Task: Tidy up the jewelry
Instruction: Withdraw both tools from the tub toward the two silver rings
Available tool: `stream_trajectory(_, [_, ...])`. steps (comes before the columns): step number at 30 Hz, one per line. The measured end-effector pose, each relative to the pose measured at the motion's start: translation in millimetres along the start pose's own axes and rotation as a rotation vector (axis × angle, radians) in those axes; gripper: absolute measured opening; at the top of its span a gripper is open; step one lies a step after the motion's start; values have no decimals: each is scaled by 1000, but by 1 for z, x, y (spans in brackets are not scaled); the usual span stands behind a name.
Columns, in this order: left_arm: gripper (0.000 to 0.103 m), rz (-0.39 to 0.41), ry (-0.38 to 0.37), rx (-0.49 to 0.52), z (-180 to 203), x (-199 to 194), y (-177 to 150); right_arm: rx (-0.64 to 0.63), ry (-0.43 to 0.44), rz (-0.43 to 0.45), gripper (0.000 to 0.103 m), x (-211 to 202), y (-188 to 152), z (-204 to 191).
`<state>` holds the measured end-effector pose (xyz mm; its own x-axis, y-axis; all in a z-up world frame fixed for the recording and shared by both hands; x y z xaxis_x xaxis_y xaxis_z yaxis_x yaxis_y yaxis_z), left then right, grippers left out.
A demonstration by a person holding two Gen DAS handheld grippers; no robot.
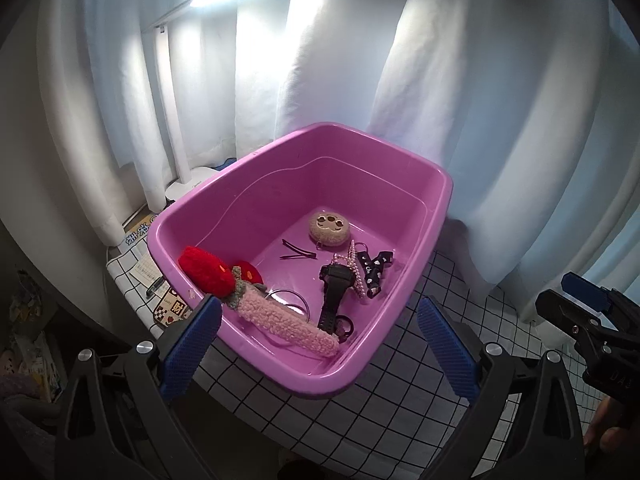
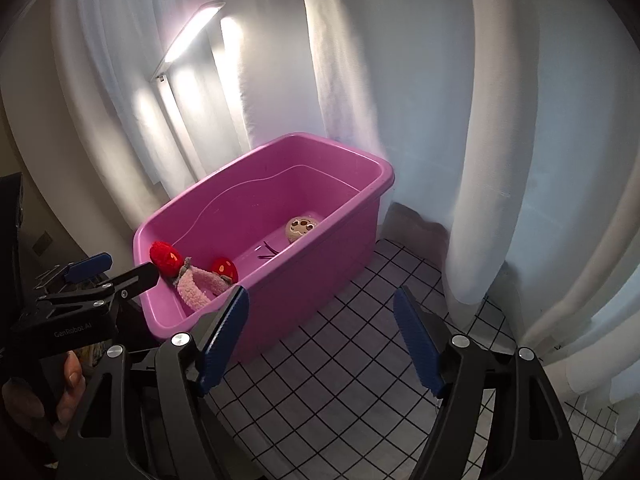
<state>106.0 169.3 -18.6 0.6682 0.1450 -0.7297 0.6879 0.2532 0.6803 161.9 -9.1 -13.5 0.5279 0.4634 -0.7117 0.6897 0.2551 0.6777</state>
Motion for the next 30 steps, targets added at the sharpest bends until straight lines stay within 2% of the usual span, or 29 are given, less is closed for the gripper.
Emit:
stream_trajectory(9, [96, -39, -81, 62, 75, -13, -51, 147, -113, -46, 71, -59, -103, 93])
stream_trajectory(15, [97, -66, -102, 97, 113, -14, -90, 208, -146, -66, 71, -78, -154, 134])
stream_trajectory(22, [96, -135, -116, 129, 145, 2, -125, 237, -141, -82, 71, -77, -195, 148])
stream_trajectory(30, [97, -160, -158, 265, 177, 38, -133, 326, -167, -78, 71, -55, -214, 148])
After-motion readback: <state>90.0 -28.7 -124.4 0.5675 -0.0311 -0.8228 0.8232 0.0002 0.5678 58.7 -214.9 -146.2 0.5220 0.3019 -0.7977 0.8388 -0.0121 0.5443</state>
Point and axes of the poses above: each gripper's, at about its wrist camera, not at the fingertips, and x roughly the way its jaws point, z to its right, y to its top, the point moved 9 cm from there along x, roughly the way its jaws point
